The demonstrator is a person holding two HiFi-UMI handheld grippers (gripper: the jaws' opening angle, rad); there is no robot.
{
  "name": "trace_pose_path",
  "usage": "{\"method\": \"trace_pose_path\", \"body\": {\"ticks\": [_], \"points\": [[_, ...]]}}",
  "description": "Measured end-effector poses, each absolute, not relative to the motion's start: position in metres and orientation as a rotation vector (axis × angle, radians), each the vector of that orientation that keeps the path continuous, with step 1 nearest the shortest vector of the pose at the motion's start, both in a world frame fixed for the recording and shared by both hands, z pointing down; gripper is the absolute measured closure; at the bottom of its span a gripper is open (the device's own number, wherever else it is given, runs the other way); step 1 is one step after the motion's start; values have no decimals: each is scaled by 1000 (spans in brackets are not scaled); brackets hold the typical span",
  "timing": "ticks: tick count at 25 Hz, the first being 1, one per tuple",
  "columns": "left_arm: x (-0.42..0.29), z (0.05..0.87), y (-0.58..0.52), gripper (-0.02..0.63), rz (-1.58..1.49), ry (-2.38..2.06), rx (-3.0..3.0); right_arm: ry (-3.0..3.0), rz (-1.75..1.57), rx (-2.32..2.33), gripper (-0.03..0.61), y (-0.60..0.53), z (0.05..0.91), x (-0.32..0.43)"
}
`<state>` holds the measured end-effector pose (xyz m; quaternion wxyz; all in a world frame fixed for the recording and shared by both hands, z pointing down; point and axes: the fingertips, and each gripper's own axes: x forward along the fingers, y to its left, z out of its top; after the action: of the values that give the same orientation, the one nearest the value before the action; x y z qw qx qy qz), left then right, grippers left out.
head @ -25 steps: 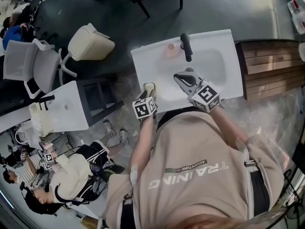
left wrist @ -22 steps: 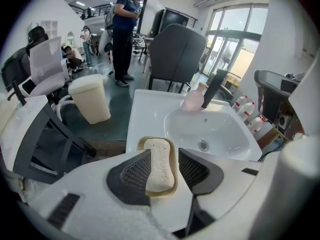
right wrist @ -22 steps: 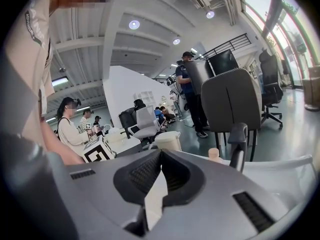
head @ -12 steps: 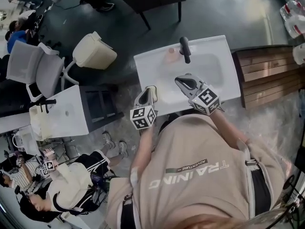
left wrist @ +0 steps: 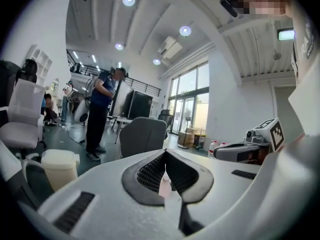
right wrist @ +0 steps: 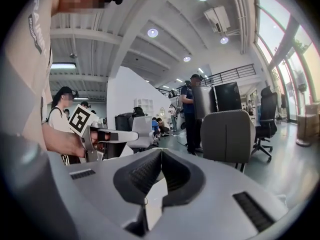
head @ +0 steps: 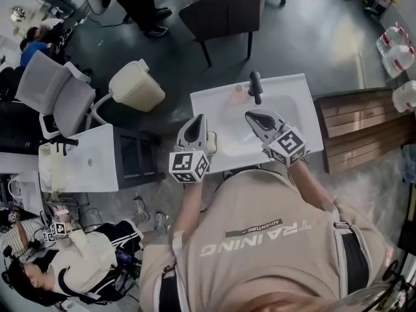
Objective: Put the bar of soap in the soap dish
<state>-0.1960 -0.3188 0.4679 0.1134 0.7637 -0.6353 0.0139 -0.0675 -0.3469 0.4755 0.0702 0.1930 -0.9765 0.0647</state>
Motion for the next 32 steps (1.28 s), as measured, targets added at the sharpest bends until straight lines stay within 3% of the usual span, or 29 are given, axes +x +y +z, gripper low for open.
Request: {"method": "trace_pose_path", "body": {"ticks": [10, 32], "points": [[-195, 413, -326, 603, 27, -1975, 2343, -2970, 5, 672, 566, -355, 428, -51], [-186, 447, -322, 603, 60, -1851, 2316, -2951, 91, 661, 566, -340, 439, -46]]}}
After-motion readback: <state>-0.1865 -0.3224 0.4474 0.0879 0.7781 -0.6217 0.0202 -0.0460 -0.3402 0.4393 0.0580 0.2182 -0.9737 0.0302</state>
